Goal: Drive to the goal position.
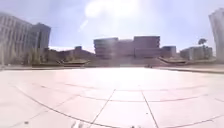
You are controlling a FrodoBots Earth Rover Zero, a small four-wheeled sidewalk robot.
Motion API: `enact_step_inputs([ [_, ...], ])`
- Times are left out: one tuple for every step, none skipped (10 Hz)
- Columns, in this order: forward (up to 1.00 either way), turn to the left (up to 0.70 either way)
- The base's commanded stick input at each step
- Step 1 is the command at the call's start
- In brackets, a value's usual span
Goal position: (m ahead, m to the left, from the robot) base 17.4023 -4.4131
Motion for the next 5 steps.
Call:
enact_step_inputs([
  [0.7,0.0],
  [0.7,0.0],
  [0.7,0.0],
  [0.7,0.0],
  [0.7,-0.01],
])
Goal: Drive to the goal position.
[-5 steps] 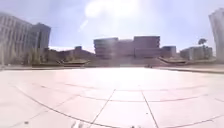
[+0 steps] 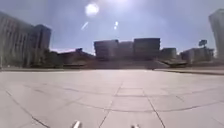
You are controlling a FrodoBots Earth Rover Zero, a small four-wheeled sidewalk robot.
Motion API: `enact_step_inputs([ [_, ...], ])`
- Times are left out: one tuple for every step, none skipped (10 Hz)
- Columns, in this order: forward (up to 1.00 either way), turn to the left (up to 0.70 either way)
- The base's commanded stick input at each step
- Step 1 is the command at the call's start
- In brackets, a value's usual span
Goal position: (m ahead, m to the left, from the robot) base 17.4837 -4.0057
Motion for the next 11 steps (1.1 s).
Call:
enact_step_inputs([
  [0.7,-0.26],
  [0.7,-0.35],
  [0.7,-0.35],
  [0.7,-0.35],
  [0.7,-0.35],
  [0.7,-0.26],
  [0.7,-0.01],
  [0.7,0.0],
  [0.7,0.0],
  [0.7,0.0],
  [0.7,0.0],
])
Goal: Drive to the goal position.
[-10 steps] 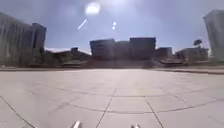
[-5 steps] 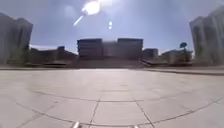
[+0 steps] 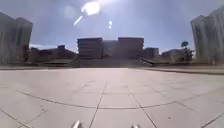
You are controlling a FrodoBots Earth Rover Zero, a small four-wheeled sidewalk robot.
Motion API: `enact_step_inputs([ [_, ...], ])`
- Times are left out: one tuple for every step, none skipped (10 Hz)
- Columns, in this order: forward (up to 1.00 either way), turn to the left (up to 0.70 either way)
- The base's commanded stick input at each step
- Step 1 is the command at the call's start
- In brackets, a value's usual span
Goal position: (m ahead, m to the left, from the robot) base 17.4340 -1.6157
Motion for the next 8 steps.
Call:
enact_step_inputs([
  [0.7,0.0],
  [0.7,0.0],
  [0.7,0.0],
  [0.7,0.0],
  [0.7,0.0],
  [0.7,0.0],
  [0.7,0.0],
  [0.7,0.0],
])
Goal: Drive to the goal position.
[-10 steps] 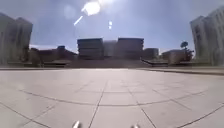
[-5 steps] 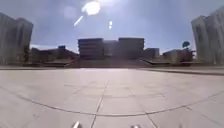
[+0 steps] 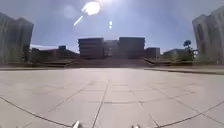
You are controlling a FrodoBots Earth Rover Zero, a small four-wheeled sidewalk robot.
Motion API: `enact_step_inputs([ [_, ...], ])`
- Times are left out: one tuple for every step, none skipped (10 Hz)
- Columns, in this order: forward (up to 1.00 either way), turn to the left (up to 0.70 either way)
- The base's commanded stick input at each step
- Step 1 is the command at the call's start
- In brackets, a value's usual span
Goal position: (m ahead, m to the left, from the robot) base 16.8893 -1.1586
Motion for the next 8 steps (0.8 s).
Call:
enact_step_inputs([
  [0.7,0.0],
  [0.7,0.0],
  [0.71,0.0],
  [0.85,0.0],
  [0.85,0.0],
  [0.85,0.0],
  [0.85,0.0],
  [0.85,0.0],
])
